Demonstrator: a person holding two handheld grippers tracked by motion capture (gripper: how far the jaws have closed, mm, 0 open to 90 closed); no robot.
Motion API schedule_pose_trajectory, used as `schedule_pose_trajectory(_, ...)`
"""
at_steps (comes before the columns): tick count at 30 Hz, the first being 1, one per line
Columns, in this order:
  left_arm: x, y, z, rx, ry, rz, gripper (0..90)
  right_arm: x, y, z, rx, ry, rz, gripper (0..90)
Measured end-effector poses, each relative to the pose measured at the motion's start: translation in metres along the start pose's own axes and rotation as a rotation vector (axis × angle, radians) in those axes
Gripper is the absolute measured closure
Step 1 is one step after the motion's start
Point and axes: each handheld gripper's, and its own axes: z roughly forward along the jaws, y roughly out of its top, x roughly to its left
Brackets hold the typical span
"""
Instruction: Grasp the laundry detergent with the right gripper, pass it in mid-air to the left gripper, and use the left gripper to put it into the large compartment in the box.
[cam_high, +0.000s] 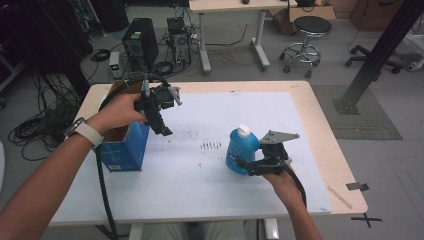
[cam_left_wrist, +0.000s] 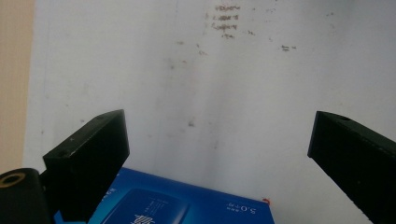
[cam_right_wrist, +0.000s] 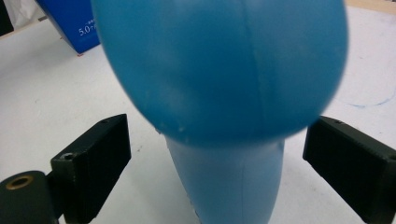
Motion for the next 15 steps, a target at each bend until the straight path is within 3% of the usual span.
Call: schedule_pose_trajectory(15, -0.0006, 0.0001, -0.0006, 0.001, 0.002, -0.001, 5.9, -0.0009, -0.0031, 0.009, -0.042, 0.01, 0.01, 14.1)
